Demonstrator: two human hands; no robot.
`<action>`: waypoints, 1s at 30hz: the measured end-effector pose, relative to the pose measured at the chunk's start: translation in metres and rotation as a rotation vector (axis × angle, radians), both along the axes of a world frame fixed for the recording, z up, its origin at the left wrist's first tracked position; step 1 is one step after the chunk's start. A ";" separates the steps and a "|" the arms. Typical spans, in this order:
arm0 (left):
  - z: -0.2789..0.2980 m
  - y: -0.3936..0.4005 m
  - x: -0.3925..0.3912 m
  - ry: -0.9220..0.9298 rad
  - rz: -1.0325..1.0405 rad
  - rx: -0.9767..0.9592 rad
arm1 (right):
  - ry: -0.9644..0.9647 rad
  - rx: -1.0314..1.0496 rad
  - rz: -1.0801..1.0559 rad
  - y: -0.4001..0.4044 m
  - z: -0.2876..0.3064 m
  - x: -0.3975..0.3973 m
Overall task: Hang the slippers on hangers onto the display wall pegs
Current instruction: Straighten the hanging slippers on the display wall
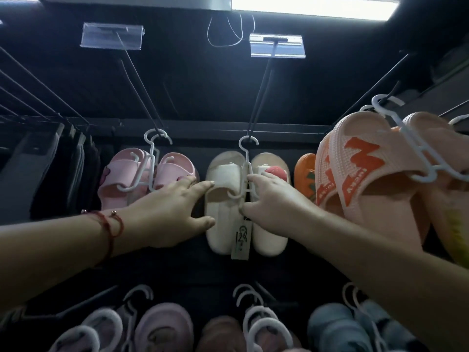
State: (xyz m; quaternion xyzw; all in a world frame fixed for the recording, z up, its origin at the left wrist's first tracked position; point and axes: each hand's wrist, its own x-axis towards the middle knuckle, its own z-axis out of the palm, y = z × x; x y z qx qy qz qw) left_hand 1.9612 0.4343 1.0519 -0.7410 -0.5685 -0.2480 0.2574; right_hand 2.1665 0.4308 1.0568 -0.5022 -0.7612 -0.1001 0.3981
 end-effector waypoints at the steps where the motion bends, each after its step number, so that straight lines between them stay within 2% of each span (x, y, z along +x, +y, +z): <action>1: -0.001 -0.004 -0.003 0.014 0.014 0.001 | -0.011 -0.005 -0.010 -0.009 -0.006 0.001; 7: -0.001 -0.026 -0.011 0.059 0.077 -0.051 | -0.147 -0.092 -0.101 -0.044 -0.017 -0.003; 11: -0.001 -0.038 -0.011 0.096 0.114 -0.068 | -0.160 -0.171 -0.072 -0.058 -0.015 0.000; 14: 0.003 -0.048 -0.013 0.084 0.103 -0.102 | -0.208 -0.123 -0.133 -0.072 -0.013 0.003; 17: 0.008 -0.060 -0.014 0.097 0.097 -0.110 | -0.222 -0.105 -0.056 -0.089 -0.008 0.011; 20: 0.014 -0.075 -0.009 0.094 0.071 -0.090 | -0.244 -0.048 -0.122 -0.112 0.003 0.025; 30: 0.024 -0.100 0.071 0.092 -0.039 -0.030 | -0.102 0.066 -0.191 -0.146 0.029 0.114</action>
